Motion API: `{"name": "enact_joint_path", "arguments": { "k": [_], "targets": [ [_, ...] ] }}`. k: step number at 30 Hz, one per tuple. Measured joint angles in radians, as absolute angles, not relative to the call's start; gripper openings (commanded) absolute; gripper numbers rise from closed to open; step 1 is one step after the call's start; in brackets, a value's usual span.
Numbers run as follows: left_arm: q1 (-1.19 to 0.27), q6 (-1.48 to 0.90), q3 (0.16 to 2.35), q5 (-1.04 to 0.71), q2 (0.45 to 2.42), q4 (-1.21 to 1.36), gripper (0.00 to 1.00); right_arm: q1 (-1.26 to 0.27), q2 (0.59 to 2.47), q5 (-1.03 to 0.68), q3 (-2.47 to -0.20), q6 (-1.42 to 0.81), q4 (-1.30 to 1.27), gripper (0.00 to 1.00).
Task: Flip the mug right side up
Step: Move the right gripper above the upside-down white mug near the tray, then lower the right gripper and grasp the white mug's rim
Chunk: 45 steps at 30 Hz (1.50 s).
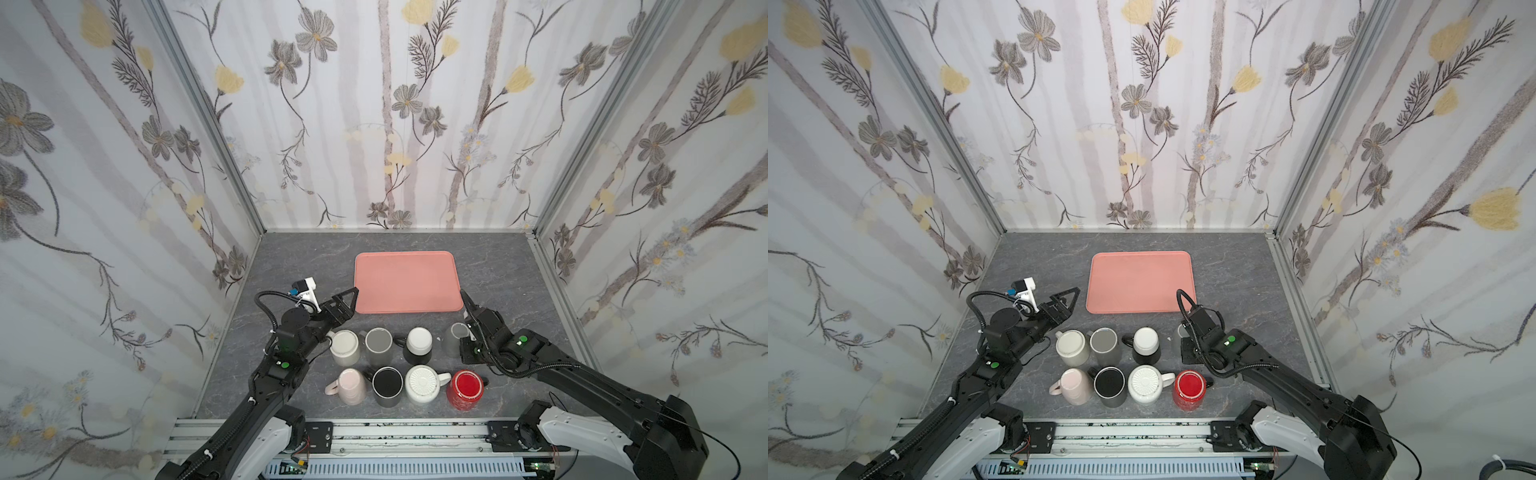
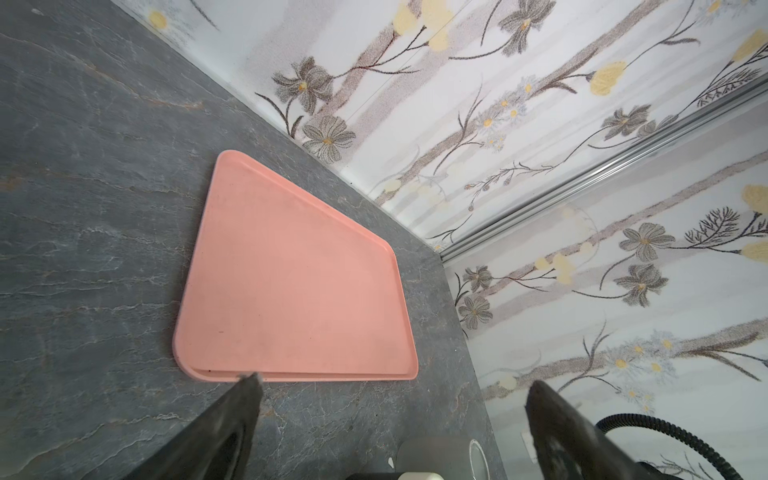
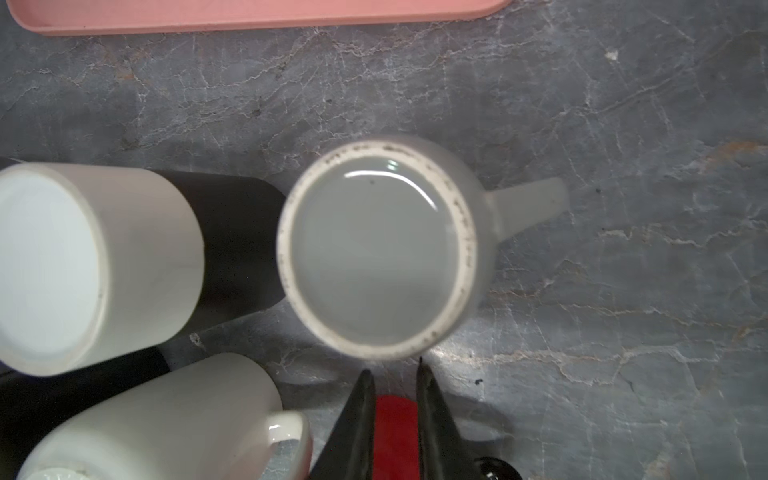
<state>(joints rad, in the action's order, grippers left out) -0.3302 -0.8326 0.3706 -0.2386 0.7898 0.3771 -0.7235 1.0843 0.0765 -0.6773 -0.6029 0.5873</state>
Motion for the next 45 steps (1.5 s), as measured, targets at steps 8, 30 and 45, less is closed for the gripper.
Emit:
{"name": "enact_joint_path", "arguments": {
  "k": [8, 30, 45],
  "targets": [
    [-0.330, -0.818, 0.371, -0.236, 0.780, 0.358, 1.00, -0.729, 1.215, 0.073, -0.707, -0.609, 0.440, 0.24],
    [-0.330, -0.818, 0.379, -0.239, 0.778, 0.336, 1.00, -0.276, 1.209, 0.010, -0.719, -0.461, 0.309, 0.46],
    [-0.330, -0.807, 0.381, -0.236, 0.755, 0.323, 1.00, -0.340, 1.382, 0.065, -0.682, -0.422, 0.250, 0.40]
  ]
}}
